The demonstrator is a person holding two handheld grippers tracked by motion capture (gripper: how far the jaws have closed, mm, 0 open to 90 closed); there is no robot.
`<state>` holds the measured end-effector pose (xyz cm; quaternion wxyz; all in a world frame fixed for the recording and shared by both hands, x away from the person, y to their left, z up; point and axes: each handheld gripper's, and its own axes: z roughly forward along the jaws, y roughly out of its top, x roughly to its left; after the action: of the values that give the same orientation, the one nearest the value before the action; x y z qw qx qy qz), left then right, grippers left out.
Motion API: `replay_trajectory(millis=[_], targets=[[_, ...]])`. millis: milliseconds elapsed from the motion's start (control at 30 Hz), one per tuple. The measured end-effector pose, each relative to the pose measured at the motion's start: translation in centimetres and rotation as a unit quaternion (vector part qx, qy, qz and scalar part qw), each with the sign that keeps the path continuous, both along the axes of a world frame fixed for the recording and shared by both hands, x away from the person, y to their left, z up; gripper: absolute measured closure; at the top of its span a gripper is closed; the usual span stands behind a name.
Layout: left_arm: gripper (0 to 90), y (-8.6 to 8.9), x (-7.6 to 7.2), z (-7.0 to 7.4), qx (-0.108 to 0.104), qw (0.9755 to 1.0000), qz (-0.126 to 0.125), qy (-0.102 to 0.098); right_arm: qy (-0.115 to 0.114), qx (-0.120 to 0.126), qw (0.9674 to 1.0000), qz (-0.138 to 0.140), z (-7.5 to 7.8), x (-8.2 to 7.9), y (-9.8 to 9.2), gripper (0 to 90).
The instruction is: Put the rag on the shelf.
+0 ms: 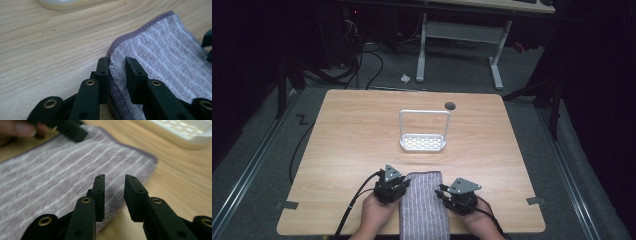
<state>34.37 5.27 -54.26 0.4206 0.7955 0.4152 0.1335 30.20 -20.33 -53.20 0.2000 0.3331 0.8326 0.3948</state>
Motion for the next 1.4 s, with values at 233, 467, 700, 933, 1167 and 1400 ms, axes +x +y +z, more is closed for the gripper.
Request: replay_trajectory(millis=[233, 467, 700, 933, 1167, 1400], targets=[[74.4, 0.1, 0.0, 0.0, -0.002, 1.0000, -0.003, 0.003, 0.031, 0.047, 0.9956, -0.075, 0.6, 3.3, -0.1, 62.6], [72.5, 0.1, 0.0, 0.0, -0.008, 1.0000, 0.000, 0.005, 0.061, 0.029, 0.9919, -0.108, -0.7, 5.2, 1.1, 64.8], [74.6, 0.4, 0.3, -0.1, -0.030, 0.9993, 0.005, 0.021, 0.046, 0.019, 0.9947, -0.089, -0.8, 4.3, 1.5, 78.6], [76.5, 0.4, 0.2, -0.1, -0.033, 0.9992, -0.002, 0.022, 0.027, 0.003, 0.9958, -0.087, -0.8, 3.5, 1.9, 82.6], [77.4, 0.4, -0.1, 0.0, -0.031, 0.9994, -0.012, 0.008, 0.017, 0.020, 0.9959, -0.087, -0.7, 2.9, 1.6, 83.6], [77.7, 0.6, -0.7, 0.6, -0.058, 0.9979, -0.007, -0.027, -0.037, 0.033, 0.9951, -0.085, 0.6, 1.8, 1.5, 83.6]])
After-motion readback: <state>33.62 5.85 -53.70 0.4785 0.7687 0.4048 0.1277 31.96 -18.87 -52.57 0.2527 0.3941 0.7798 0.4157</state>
